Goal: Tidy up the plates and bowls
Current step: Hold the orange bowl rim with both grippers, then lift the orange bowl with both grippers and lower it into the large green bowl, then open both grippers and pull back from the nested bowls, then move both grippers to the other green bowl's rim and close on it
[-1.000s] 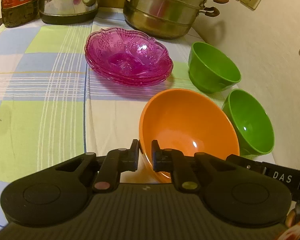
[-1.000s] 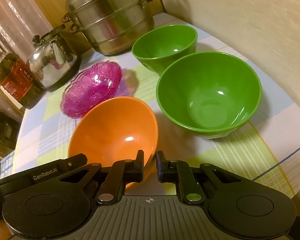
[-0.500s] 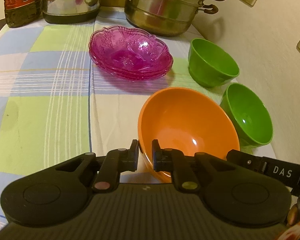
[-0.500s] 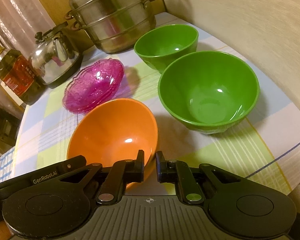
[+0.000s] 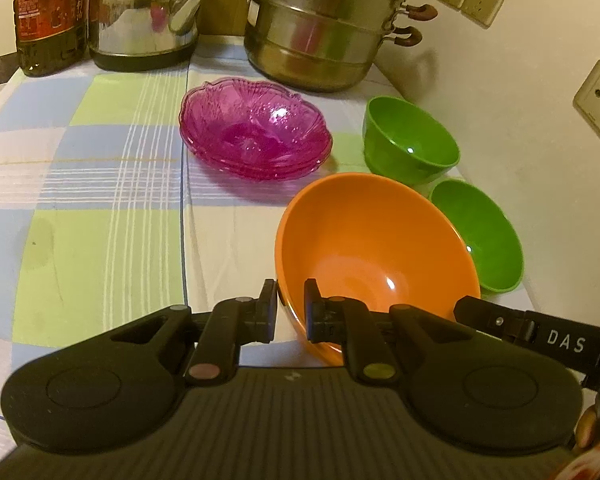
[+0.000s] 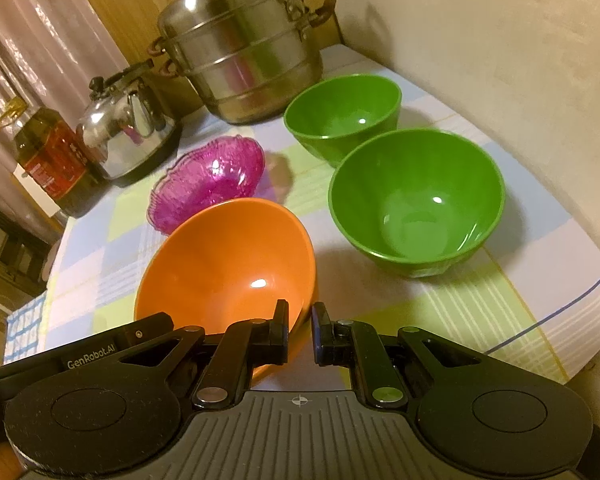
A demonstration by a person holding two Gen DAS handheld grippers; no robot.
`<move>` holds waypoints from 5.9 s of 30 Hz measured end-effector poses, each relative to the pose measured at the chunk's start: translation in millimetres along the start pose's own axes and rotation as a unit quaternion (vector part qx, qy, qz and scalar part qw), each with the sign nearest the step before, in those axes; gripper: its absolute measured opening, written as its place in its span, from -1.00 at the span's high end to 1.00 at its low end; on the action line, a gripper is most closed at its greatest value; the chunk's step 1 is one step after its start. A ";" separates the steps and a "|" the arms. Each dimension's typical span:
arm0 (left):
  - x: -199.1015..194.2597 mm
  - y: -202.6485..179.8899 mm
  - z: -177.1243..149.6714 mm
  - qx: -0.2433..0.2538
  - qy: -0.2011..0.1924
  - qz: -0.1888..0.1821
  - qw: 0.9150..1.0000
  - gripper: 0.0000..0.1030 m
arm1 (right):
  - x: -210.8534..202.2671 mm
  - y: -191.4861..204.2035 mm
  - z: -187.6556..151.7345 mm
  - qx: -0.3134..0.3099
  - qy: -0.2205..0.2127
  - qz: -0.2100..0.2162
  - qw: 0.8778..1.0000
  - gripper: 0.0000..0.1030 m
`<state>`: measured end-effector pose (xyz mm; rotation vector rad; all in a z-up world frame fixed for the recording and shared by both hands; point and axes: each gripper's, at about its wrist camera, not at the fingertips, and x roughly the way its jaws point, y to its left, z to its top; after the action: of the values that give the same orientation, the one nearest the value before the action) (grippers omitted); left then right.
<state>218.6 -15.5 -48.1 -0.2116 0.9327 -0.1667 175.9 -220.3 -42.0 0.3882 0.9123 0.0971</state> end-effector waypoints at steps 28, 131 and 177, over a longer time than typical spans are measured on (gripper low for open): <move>-12.1 -73.8 27.3 0.050 -0.023 -0.038 0.998 0.77 | -60.3 -33.1 29.0 0.032 -0.061 -0.020 0.997 0.78; -25.8 -94.5 1.7 0.022 -0.027 -0.054 0.998 0.57 | -86.4 -51.1 11.7 0.002 -0.058 -0.065 0.996 0.68; 167.6 -81.0 152.5 -0.019 0.015 -0.061 0.998 0.51 | 107.2 -96.5 202.0 -0.001 0.027 -0.030 0.999 0.68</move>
<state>436.0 -116.3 -69.9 -0.3027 0.9538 -0.2660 392.6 -341.3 -47.3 0.3572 0.9763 0.0535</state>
